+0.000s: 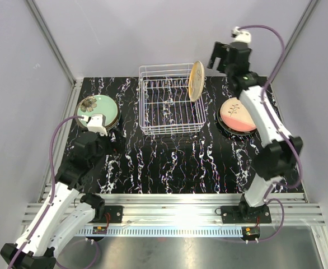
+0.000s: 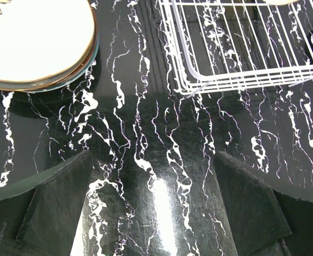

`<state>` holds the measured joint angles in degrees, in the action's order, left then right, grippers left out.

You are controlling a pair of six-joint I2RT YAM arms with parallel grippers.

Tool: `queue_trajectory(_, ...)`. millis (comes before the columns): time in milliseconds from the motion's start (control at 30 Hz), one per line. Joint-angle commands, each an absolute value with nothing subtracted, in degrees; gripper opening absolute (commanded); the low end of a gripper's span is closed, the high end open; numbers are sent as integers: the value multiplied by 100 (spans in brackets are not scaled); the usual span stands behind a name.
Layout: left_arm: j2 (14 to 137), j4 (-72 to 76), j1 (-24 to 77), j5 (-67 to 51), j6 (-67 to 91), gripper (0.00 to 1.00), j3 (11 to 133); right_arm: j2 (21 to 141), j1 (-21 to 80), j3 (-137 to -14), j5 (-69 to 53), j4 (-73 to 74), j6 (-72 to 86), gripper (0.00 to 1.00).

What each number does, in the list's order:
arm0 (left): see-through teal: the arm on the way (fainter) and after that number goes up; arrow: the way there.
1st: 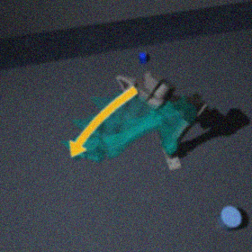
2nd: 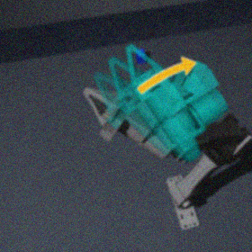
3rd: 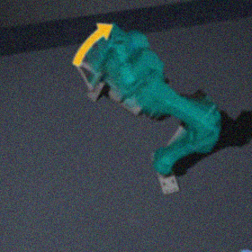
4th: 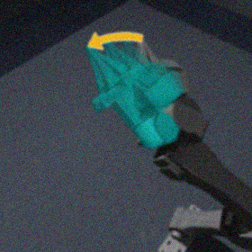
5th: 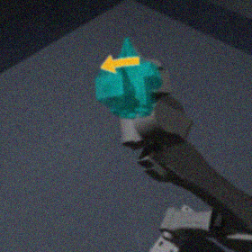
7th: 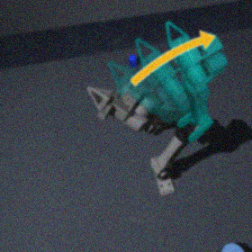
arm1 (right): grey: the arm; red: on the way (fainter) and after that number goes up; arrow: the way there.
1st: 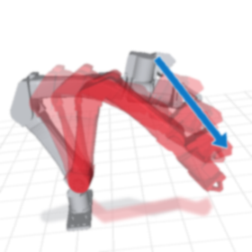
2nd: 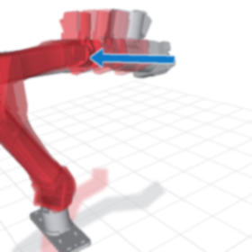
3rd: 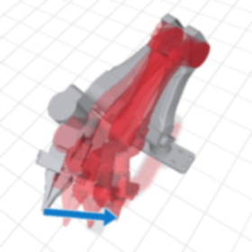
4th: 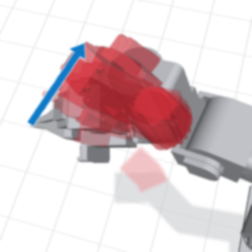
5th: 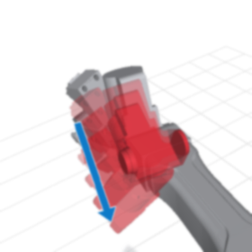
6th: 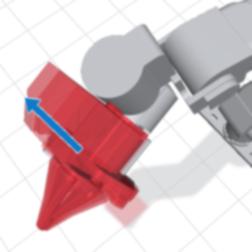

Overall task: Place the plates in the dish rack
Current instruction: Insert the plate into the dish rack, then grab a plate with the right arm

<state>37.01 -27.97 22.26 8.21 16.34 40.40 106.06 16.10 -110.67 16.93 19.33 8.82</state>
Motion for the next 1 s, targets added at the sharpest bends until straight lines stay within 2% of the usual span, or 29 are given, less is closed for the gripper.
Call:
queue_trajectory(0,3586,-2751,2241,1046,1600,99,4298,9494,1074,-9864,1415,1758,1818,100)
queue_trajectory(133,3577,-2751,2232,1011,1600,99,4307,8703,309,-8545,1029,1740,2739,100)
queue_trajectory(167,3568,-2751,2232,1011,1600,99,4315,8501,-162,-8056,637,1749,2899,100)
queue_trajectory(267,3560,-2751,2232,1002,1608,99,4315,8184,-728,-7115,29,1653,3357,100)
queue_trajectory(467,3507,-2733,2232,1002,1617,99,4307,7761,-1800,-5532,-771,943,3937,100)
queue_trajectory(567,3533,-2742,2232,993,1617,99,4307,7761,-2144,-5161,-1151,686,4078,100)
queue_trajectory(633,3524,-2742,2232,993,1626,99,4315,7857,-2319,-5037,-1396,563,4122,91)
queue_trajectory(667,3533,-2751,2232,993,1617,99,4307,7910,-2373,-4949,-1467,502,4157,80)
queue_trajectory(733,3533,-2760,2232,993,1626,99,4315,8050,-2504,-4878,-1599,466,4210,70)
queue_trajectory(767,3533,-2751,2232,993,1626,99,4315,8103,-2531,-4869,-1617,466,4219,59)
queue_trajectory(833,3533,-2751,2232,984,1626,99,4307,8234,-2584,-4887,-1644,440,4175,46)
queue_trajectory(900,3542,-2751,2232,976,1626,99,4315,8305,-2593,-4930,-1609,457,4088,39)
queue_trajectory(967,3551,-2742,2232,958,1626,99,4307,8402,-2593,-5036,-1503,527,4026,38)
